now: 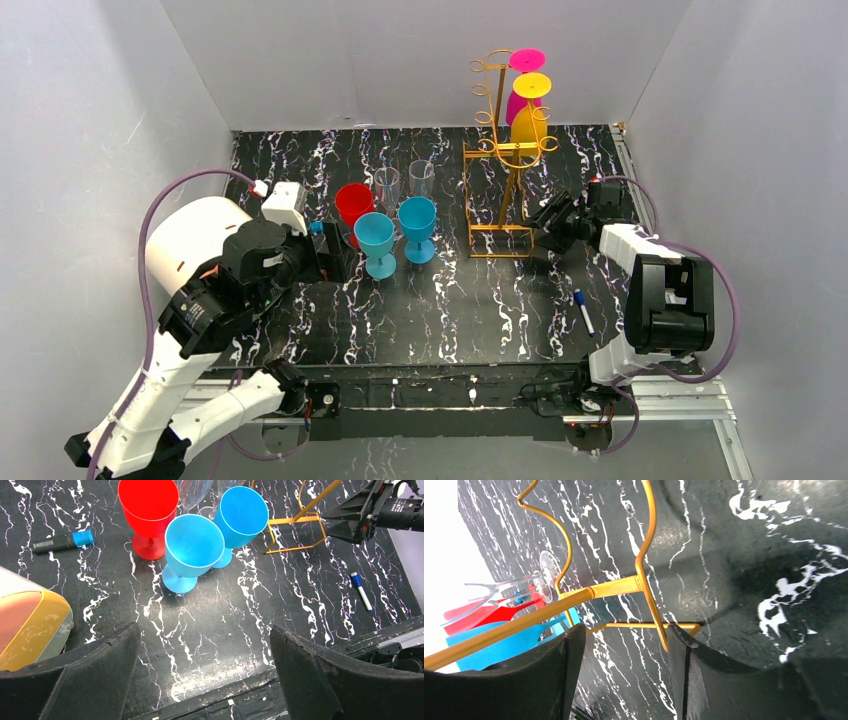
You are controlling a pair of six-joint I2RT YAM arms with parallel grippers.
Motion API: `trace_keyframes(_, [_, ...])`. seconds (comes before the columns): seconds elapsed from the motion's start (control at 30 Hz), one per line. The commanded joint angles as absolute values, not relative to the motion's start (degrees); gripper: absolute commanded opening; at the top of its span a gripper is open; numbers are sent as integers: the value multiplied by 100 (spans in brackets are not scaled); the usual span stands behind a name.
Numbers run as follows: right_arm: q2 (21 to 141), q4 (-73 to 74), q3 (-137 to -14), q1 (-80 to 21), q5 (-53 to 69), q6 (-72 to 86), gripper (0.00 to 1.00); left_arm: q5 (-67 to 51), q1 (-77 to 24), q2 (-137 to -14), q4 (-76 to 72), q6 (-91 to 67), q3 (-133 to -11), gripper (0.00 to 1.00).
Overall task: Take the wine glass off the wine glass rack
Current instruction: Pick up the wine glass from the wine rack.
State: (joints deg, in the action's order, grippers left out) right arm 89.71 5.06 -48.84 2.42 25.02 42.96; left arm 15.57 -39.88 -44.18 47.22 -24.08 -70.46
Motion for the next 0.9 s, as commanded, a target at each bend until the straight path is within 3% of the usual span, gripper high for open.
trace_keyframes(0.0, [8766,322,-4829,104,2432,4496,68,1626,-3990,-4368,4814,-2435,-7185,98])
trace_keyframes(0.5, [8576,1821,-6375,451,843,3456,75,1923,-3994,-4232,5113,-2417,-7266,98])
trace_keyframes(0.87, [8831,2521,-8840,624,1476,3034,75,1678,-3996,-4293,5027,-2297,-7119,98])
